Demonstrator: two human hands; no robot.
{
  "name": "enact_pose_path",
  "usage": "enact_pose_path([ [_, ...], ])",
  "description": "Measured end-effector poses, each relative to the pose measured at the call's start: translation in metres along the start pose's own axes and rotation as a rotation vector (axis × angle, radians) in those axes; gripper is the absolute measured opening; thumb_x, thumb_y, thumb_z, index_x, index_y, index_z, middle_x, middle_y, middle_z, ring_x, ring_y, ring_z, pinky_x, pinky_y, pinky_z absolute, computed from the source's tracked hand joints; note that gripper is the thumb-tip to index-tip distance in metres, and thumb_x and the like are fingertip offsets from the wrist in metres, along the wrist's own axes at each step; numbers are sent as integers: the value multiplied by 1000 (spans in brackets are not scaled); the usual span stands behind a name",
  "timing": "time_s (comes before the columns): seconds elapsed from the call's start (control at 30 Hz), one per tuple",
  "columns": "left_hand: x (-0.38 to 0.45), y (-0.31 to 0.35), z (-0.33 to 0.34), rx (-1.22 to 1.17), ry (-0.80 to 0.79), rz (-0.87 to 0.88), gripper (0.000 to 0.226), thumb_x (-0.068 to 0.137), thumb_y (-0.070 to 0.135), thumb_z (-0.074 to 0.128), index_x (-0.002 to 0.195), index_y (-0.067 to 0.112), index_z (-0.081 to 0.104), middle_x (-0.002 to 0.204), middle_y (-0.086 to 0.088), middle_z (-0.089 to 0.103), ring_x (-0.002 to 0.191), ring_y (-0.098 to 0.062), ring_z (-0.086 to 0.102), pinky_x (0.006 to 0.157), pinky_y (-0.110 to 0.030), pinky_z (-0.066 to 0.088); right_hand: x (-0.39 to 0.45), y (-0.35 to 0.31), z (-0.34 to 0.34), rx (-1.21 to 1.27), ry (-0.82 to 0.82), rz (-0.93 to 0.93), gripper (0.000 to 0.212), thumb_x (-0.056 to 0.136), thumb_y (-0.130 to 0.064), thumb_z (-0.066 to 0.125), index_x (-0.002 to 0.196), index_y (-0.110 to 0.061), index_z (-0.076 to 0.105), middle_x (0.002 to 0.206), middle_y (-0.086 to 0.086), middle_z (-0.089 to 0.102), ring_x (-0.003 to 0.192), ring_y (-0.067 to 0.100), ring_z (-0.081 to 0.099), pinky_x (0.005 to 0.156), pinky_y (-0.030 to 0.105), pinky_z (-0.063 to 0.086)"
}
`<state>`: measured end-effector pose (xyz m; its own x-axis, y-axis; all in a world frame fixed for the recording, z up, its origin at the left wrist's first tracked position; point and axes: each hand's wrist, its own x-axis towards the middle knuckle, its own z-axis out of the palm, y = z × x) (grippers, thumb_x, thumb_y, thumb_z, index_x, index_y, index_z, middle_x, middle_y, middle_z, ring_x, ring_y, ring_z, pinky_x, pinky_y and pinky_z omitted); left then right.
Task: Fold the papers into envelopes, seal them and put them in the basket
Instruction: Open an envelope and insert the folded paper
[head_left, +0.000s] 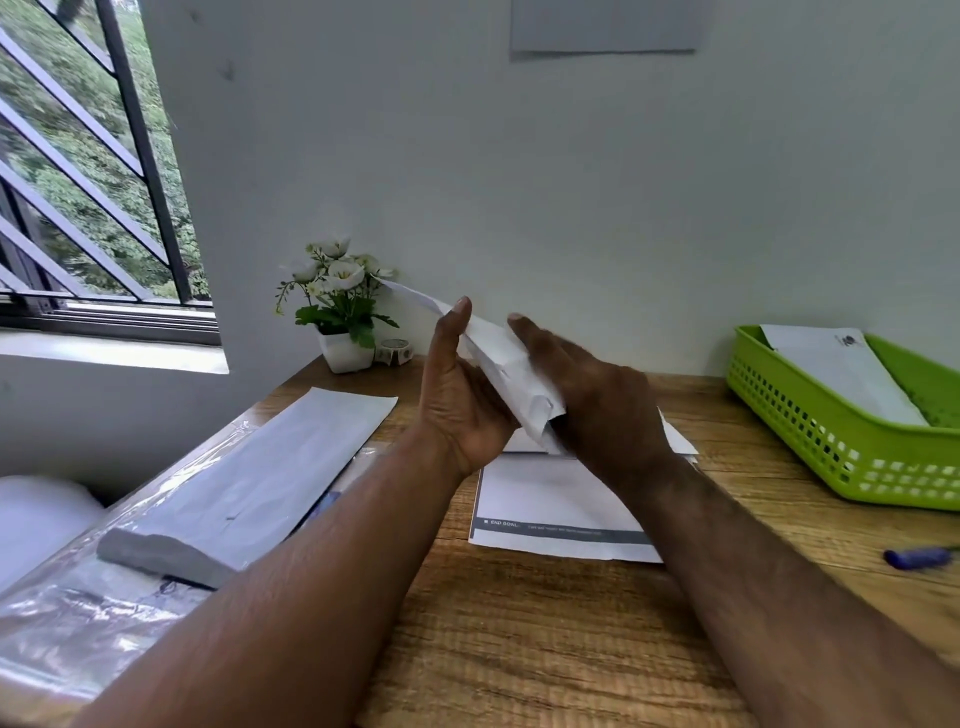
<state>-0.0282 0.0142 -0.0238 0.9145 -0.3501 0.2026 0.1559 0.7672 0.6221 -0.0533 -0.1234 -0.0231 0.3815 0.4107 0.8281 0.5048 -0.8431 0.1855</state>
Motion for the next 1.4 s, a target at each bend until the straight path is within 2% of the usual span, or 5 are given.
enact_pose_path([
  [0.37,-1,20,-9,52,8,71,72,69,61,59,122,13,52,102,-16,60,96,-36,61,92,-51,47,-2,14,-19,632,-241,357,65,82,-57,59,142,-44,35,140,-12,51,120,0,51,98,18,43],
  [0.67,1,36,-26,-25,106,165,63,71,56,63,118,18,48,101,-11,56,103,-34,53,97,-48,41,-47,82,-10,264,-842,863,71,76,-54,70,138,-28,48,148,-1,42,131,17,42,93,20,28],
  [0.9,-2,37,-27,-60,171,191,52,76,60,56,98,13,57,81,-10,58,79,-28,57,82,-41,47,-46,91,-11,296,-766,945,81,63,-43,84,134,-21,52,134,7,53,114,20,53,86,21,34],
  [1.13,0,39,-29,-50,183,274,55,65,55,64,101,14,59,78,-8,62,79,-27,58,78,-41,50,-38,99,-9,302,-258,859,23,67,-15,84,72,-15,61,84,10,61,79,23,55,63,27,35],
  [1.4,-8,57,-30,-48,173,370,49,72,53,58,101,14,58,81,-7,61,76,-26,58,78,-39,47,-20,79,-50,1279,-233,1305,20,91,-2,54,79,-13,65,51,-3,64,39,5,58,37,11,44],
])
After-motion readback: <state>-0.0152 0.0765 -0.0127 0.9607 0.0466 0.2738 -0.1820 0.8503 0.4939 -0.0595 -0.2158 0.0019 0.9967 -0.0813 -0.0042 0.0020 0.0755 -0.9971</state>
